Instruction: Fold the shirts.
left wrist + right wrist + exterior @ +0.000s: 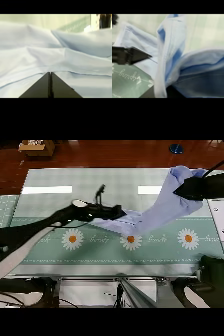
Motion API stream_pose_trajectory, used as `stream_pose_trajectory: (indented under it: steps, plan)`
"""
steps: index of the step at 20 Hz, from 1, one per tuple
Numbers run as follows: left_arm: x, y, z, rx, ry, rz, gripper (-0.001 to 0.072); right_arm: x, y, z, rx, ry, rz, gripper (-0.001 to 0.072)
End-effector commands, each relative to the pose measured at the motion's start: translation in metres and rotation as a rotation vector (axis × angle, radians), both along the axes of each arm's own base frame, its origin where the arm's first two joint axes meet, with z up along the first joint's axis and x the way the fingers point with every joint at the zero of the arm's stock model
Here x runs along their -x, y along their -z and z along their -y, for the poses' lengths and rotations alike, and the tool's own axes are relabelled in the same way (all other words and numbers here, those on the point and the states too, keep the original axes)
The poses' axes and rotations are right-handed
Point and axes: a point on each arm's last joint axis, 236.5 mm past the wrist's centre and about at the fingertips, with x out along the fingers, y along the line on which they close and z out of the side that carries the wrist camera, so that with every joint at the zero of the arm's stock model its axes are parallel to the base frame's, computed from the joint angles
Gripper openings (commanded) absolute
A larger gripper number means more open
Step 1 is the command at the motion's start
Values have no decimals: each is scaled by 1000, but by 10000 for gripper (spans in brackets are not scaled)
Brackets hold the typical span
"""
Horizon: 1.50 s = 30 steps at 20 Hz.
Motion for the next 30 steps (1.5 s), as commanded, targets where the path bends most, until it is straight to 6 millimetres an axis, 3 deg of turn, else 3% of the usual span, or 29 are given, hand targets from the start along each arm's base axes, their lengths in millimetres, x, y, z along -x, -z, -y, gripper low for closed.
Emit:
stream_pose_trajectory:
  steps: [1, 4, 6, 8, 11, 13, 17, 20, 25, 28, 30]
  plan:
    - [-31, -36, -95, -84, -120, 147, 14, -13, 0, -7, -25, -16, 27, 26]
    - [-33, -86, -180, -115, -234, 268, 14, -27, 12, -24, -59, -59, 8, 26]
    - [-25, -115, -227, -139, -307, 307, 14, -40, 23, -49, -41, -104, 32, 26]
    - [-13, -138, -264, -172, -369, 339, 15, -50, 38, -87, -48, -160, 46, 26]
    - [7, -169, -298, -190, -433, 391, 15, -58, 74, -142, -60, -226, 17, 26]
    - [22, -183, -310, -197, -449, 415, 15, -65, 104, -174, -61, -252, 1, 26]
    - [38, -198, -312, -187, -471, 424, 16, -76, 158, -218, -64, -256, -21, 26]
    - [43, -200, -307, -186, -448, 428, 16, -81, 183, -244, -111, -219, -36, 27]
    - [45, -184, -315, -260, -439, 405, 16, -90, 175, -277, -208, -181, 40, 31]
    - [47, -176, -321, -303, -434, 393, 16, -85, 164, -294, -262, -201, 68, 352]
    - [47, -172, -324, -327, -434, 389, 16, -79, 155, -298, -270, -257, 91, 370]
